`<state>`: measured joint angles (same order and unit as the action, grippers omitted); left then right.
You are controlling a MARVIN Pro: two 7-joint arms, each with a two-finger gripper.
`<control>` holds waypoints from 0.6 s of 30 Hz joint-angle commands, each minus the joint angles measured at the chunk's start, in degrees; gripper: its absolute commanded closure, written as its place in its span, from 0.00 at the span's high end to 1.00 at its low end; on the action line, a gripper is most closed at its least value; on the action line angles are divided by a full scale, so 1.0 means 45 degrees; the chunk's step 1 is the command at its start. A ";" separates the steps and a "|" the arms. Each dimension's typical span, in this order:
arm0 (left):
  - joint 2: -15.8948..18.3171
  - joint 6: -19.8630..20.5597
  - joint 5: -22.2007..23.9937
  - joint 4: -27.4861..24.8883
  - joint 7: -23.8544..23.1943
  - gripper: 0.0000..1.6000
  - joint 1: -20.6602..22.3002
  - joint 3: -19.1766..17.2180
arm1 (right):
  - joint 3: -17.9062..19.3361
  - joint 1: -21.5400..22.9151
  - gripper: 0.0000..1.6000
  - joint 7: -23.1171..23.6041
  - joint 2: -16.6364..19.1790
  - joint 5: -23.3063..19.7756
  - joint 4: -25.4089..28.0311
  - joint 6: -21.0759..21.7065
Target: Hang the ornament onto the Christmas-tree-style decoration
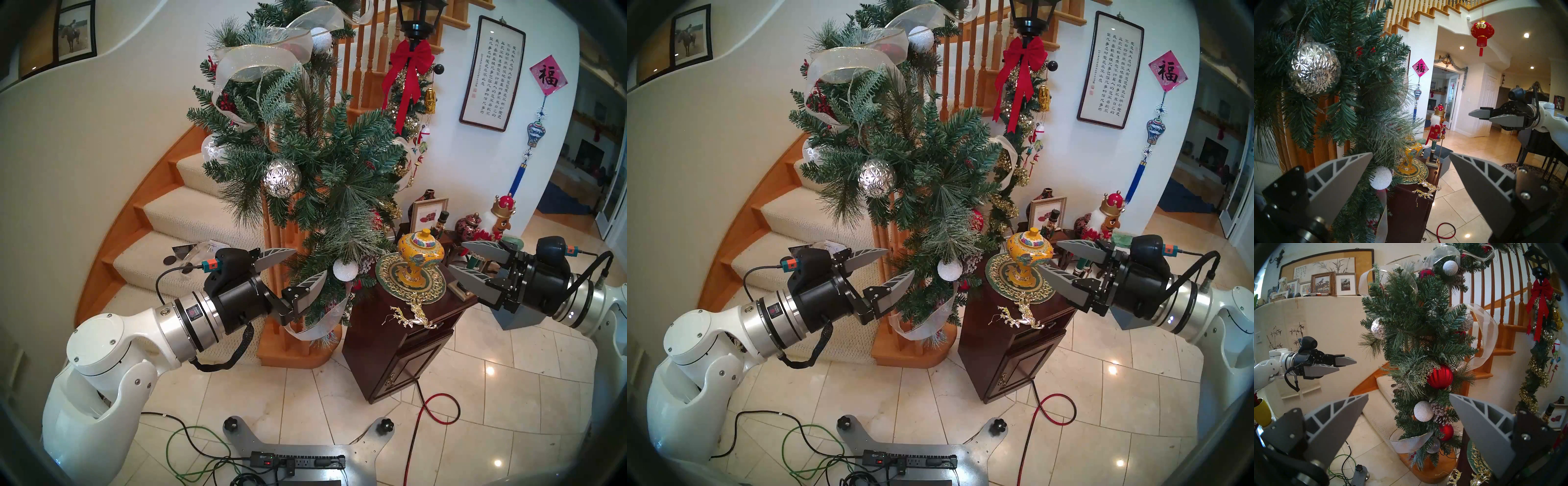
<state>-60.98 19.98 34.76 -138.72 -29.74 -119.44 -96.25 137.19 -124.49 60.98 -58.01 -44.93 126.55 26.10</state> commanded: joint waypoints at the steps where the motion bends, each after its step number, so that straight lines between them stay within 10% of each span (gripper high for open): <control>1: -0.0004 -0.0017 0.0004 -0.0057 -0.0006 1.00 0.0008 -0.0009 | -0.0018 -0.0106 1.00 0.0326 0.0351 0.0107 -0.0264 0.0006; 18: -0.0003 -0.0017 0.0005 -0.0056 -0.0006 1.00 0.0009 -0.0008 | -0.1110 -0.0399 1.00 0.1222 0.1372 0.0803 -0.0892 0.0257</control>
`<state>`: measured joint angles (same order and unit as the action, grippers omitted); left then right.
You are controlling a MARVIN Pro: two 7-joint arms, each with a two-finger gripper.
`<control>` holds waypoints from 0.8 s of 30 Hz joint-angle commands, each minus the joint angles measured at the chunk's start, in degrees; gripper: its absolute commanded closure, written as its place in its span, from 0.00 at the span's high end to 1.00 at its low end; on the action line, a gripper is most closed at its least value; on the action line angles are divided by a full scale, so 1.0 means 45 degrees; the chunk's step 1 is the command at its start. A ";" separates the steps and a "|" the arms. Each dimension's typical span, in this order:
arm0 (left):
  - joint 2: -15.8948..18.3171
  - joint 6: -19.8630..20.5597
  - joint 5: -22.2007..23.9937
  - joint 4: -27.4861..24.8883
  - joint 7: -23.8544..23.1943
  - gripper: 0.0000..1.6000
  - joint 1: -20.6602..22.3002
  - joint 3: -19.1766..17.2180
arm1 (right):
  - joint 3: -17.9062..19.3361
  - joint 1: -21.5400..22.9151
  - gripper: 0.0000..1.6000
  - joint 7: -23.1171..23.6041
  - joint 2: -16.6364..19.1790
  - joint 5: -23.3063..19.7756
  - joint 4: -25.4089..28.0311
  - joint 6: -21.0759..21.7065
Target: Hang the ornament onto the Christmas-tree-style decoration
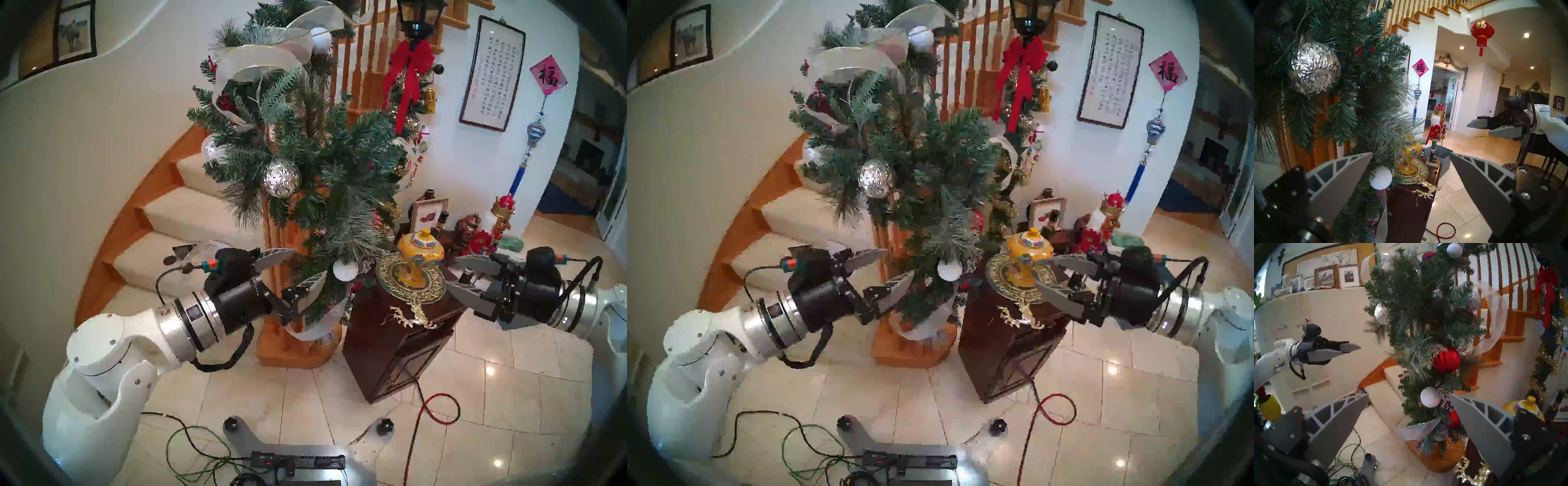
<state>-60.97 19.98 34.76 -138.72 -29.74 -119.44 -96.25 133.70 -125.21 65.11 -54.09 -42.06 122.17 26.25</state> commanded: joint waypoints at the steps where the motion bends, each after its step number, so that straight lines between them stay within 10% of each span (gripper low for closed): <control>1: -0.0005 -0.0017 0.0004 -0.0058 -0.0006 1.00 0.0010 -0.0009 | -0.0423 -0.0287 1.00 0.0346 0.0527 0.0261 0.0103 0.0208; 24: -0.0005 -0.0017 0.0004 -0.0059 -0.0005 1.00 0.0009 -0.0009 | -0.2320 -0.1141 1.00 0.0412 0.1038 0.2697 0.0365 0.0134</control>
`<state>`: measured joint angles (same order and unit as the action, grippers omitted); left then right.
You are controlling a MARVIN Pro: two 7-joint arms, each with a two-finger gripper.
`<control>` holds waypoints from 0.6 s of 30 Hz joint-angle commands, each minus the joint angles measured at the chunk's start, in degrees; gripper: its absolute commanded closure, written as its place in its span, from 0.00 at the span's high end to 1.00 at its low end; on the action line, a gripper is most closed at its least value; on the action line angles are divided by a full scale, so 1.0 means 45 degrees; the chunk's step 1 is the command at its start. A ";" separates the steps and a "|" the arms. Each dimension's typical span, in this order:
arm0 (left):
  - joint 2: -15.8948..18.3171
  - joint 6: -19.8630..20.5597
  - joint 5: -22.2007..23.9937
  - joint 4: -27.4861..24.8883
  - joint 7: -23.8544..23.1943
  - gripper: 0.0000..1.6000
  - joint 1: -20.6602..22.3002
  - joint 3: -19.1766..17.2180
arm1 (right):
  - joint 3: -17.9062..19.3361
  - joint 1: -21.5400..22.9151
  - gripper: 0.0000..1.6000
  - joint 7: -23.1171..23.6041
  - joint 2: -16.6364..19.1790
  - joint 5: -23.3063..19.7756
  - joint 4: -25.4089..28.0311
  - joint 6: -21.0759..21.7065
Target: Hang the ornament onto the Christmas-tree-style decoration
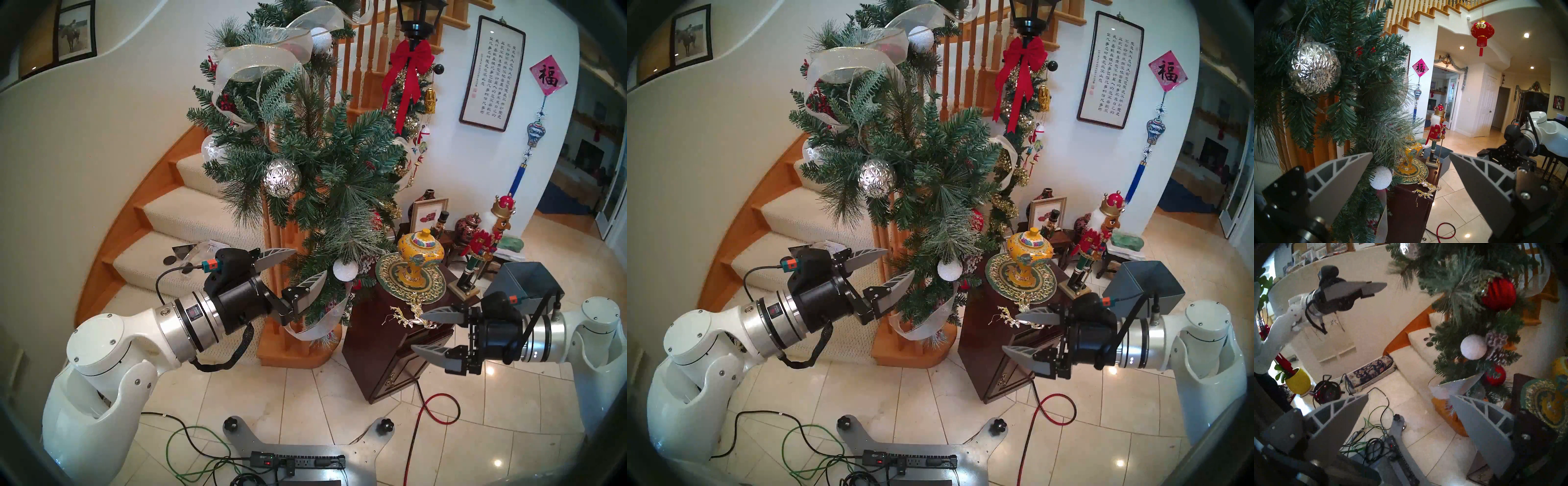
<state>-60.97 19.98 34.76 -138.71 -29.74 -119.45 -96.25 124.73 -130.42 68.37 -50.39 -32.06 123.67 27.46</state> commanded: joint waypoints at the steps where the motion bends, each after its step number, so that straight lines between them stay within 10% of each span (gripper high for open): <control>1: -0.0005 -0.0018 0.0004 -0.0061 -0.0005 1.00 0.0010 -0.0010 | -0.0407 0.0070 1.00 -0.0383 0.0218 0.0549 0.0012 -0.0148; 18: -0.0004 -0.0017 0.0004 -0.0060 -0.0005 1.00 0.0011 -0.0009 | -0.1944 0.1909 1.00 -0.2732 0.0572 0.1413 -0.0607 0.0922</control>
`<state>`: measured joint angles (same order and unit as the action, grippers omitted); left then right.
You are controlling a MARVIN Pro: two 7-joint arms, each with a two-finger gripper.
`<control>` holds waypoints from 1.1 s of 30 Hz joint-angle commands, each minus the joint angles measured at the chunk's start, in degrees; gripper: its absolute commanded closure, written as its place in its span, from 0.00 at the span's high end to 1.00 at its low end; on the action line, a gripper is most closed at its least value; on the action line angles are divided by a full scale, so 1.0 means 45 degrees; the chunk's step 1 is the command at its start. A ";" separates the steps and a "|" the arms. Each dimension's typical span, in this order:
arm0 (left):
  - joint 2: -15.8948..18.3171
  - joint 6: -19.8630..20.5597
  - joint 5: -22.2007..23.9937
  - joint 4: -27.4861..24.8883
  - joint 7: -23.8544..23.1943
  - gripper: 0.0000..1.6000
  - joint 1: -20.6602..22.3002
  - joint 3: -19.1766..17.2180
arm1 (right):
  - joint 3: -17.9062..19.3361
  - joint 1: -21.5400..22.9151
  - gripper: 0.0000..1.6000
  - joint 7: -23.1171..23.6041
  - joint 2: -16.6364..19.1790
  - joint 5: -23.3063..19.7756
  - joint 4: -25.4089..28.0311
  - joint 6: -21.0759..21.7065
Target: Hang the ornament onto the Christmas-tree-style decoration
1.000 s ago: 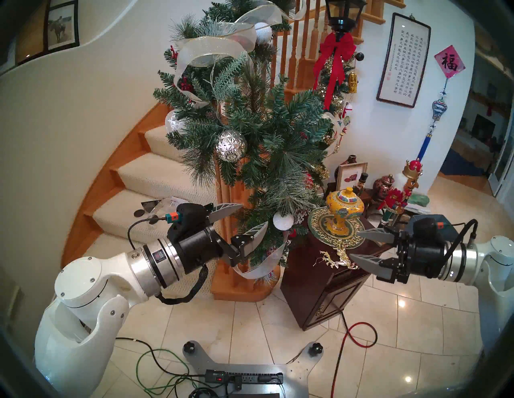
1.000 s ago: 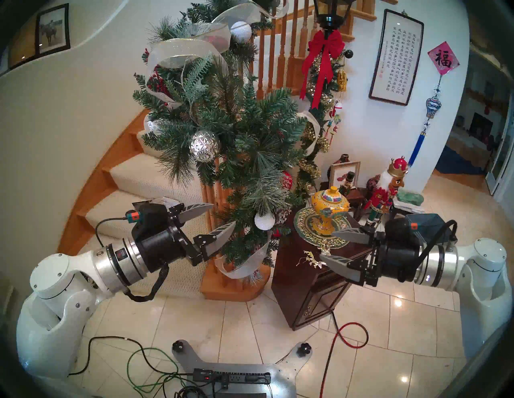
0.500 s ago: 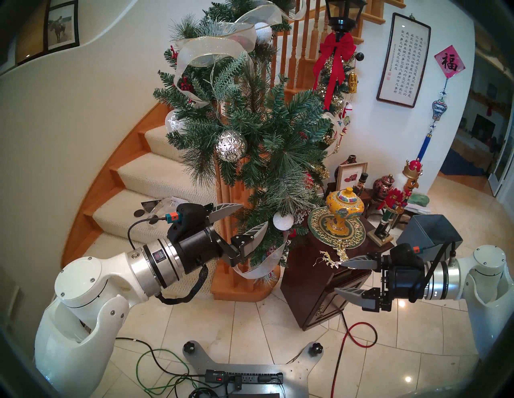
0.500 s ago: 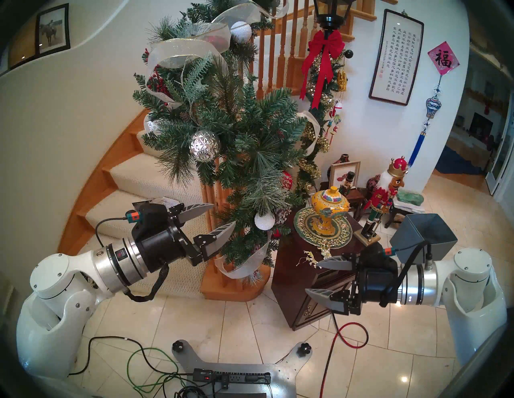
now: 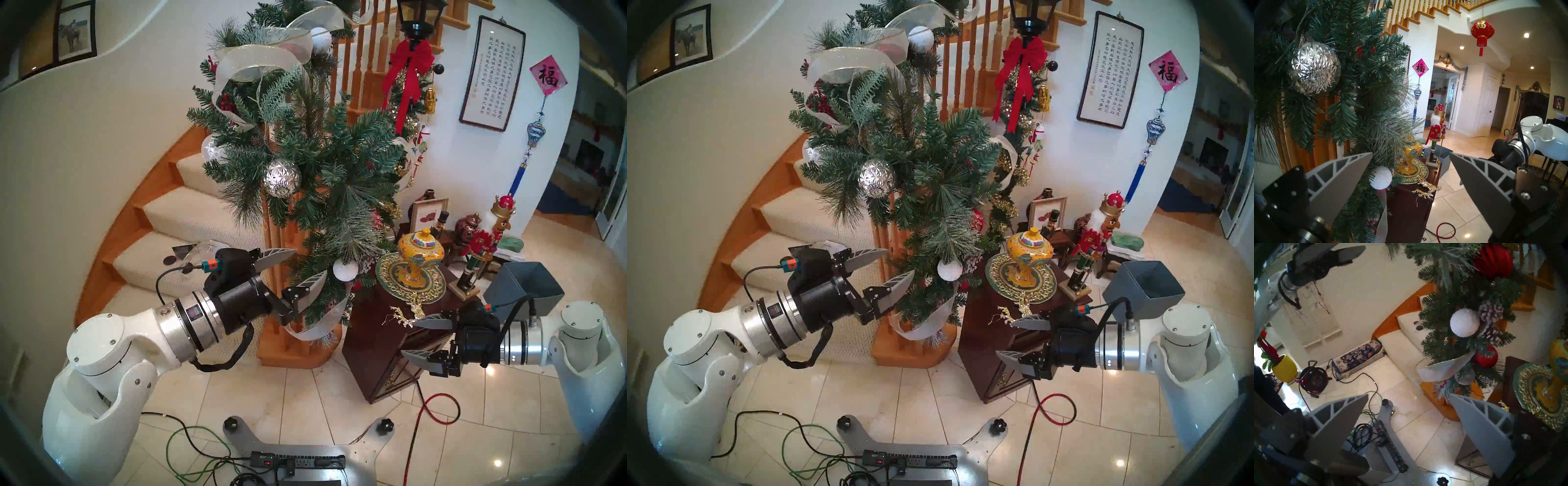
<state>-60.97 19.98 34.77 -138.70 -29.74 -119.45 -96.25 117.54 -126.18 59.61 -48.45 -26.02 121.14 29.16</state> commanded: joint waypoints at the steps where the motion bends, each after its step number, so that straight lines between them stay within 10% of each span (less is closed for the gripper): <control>1: -0.0004 -0.0018 0.0003 -0.0061 -0.0006 1.00 0.0011 -0.0009 | -0.0430 0.1066 1.00 -0.0852 0.0167 0.0074 -0.0094 0.0596; 33: -0.0004 -0.0018 0.0003 -0.0062 -0.0005 1.00 0.0010 -0.0010 | -0.1746 0.2351 1.00 -0.1858 0.0569 0.0874 -0.0431 0.1054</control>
<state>-60.97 19.98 34.76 -138.70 -29.74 -119.45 -96.24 109.88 -117.71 51.27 -46.56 -21.91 119.77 34.17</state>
